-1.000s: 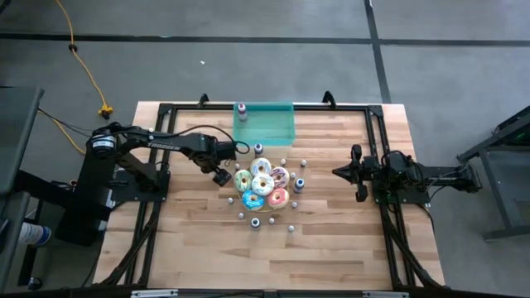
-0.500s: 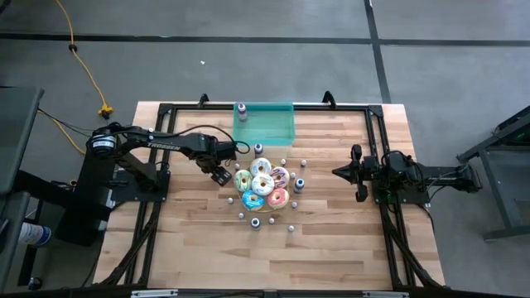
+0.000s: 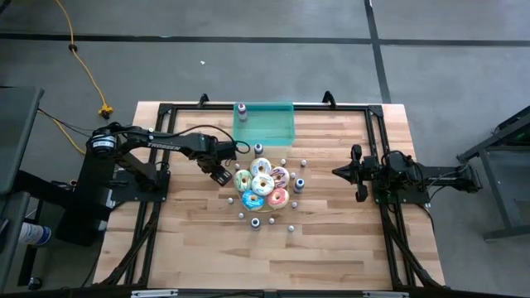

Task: Pick & Place food coloring
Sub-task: Put the small blue food coloring bottle into the green container

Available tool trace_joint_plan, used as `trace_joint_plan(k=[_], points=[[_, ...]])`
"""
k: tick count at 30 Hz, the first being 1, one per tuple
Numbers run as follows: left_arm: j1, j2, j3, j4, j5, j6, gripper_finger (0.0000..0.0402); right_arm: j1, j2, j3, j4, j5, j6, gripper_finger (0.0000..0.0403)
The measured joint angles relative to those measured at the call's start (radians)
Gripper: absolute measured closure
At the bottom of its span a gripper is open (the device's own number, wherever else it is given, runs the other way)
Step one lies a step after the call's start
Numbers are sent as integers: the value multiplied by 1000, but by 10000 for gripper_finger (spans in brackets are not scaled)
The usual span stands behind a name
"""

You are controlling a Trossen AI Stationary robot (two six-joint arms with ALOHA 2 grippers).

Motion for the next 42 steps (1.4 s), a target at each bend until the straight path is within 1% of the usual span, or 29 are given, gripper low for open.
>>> trace_joint_plan(k=[8, 38, 40, 42], points=[[0, 0, 0, 19, 0, 0, 287, 0, 0, 0, 0, 0, 0, 402], [0, 0, 0, 12, 9, 0, 288, 0, 0, 0, 0, 0, 0, 402], [0, 0, 0, 12, 9, 0, 293, 0, 0, 0, 0, 0, 0, 402], [0, 0, 0, 12, 10, 0, 307, 0, 0, 0, 0, 0, 0, 402]])
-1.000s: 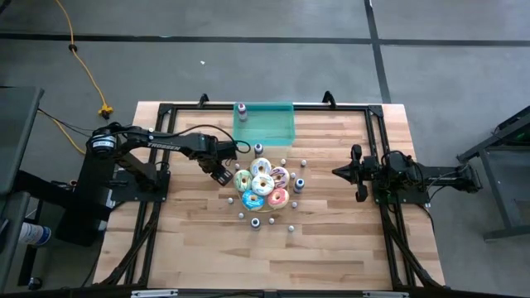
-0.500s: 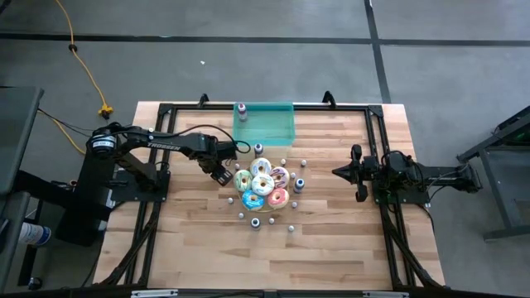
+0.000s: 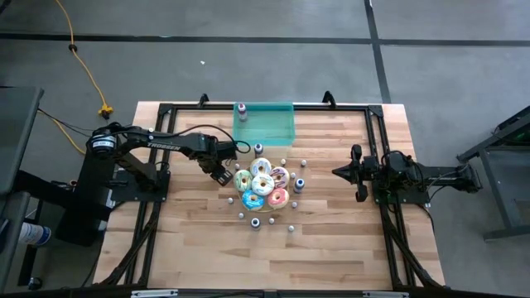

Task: Pick & Place food coloring
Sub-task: Put the small blue food coloring bottle into the green container

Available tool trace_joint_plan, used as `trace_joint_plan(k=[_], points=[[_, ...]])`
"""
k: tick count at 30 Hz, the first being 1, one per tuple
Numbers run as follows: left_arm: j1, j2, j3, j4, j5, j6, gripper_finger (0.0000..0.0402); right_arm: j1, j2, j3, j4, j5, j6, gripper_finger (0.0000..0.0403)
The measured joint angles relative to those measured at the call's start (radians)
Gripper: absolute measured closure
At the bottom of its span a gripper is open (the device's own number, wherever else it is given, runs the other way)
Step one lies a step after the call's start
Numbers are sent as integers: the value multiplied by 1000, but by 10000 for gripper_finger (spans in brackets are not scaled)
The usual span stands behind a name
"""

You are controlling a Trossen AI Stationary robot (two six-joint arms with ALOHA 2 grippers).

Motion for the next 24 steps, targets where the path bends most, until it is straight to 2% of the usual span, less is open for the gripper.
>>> trace_joint_plan(k=[7, 13, 18, 24], points=[[0, -1, 2, 0, 2, 0, 371, 0, 0, 0, 0, 0, 0, 402], [0, 1, 18, -15, 36, 1, 371, 0, 0, 0, 0, 0, 0, 402], [0, 0, 122, -121, 33, 27, 371, 0, 0, 0, 0, 0, 0, 402], [1, 0, 311, -286, -56, 49, 372, 0, 0, 0, 0, 0, 0, 402]])
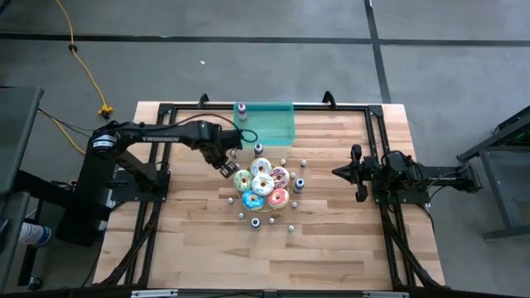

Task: Pick & Place food coloring
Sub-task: Put the small blue food coloring bottle into the green container

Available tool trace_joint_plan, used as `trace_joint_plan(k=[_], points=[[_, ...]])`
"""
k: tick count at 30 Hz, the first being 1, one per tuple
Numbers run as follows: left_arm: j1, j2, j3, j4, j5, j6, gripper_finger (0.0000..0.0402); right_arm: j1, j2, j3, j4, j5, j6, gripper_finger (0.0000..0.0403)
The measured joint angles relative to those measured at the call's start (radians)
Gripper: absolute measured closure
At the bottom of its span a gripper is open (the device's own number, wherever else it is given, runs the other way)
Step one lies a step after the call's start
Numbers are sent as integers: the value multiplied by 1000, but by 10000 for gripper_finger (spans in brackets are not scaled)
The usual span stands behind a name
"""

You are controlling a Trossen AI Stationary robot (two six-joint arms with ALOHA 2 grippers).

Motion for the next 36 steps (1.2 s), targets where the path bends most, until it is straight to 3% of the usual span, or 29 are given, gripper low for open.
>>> trace_joint_plan(k=[8, 18, 26, 36], points=[[0, 0, 202, -108, -44, -21, 373, 0, 0, 0, 0, 0, 0, 402], [70, 34, 236, -99, -35, -105, 373, 0, 0, 0, 0, 0, 0, 402], [134, 125, 290, -77, -6, -76, 373, 0, 0, 0, 0, 0, 0, 402], [209, 334, 538, -140, -15, -15, 373, 0, 0, 0, 0, 0, 0, 402]])
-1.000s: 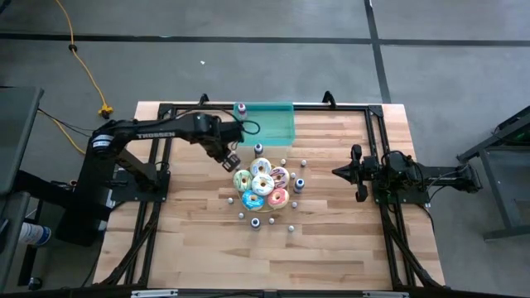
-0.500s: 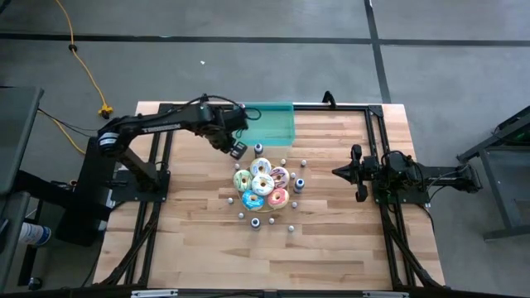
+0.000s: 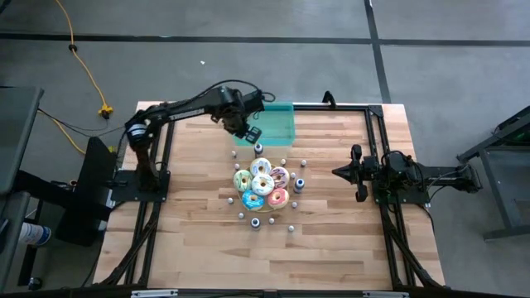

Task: Pick & Place food coloring
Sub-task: Put the small blue food coloring bottle into the green container

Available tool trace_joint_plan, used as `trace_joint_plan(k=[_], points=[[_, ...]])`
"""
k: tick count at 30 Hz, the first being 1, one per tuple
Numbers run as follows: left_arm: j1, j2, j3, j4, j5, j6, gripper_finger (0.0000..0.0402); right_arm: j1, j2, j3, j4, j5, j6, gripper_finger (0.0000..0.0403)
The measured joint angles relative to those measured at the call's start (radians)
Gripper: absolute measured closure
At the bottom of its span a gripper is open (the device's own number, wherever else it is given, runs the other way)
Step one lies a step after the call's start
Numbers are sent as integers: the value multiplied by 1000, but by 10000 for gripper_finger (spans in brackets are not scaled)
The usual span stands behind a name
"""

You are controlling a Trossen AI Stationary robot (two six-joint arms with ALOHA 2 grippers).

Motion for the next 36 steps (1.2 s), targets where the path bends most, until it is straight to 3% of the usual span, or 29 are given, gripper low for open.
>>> trace_joint_plan(k=[5, 26, 36], points=[[38, 77, 60, 0, 5, -8, 373, 0, 0, 0, 0, 0, 0, 402], [120, 243, 58, 90, 9, -203, 364, 0, 0, 0, 0, 0, 0, 402], [124, 245, -48, 180, 48, -283, 364, 0, 0, 0, 0, 0, 0, 402]])
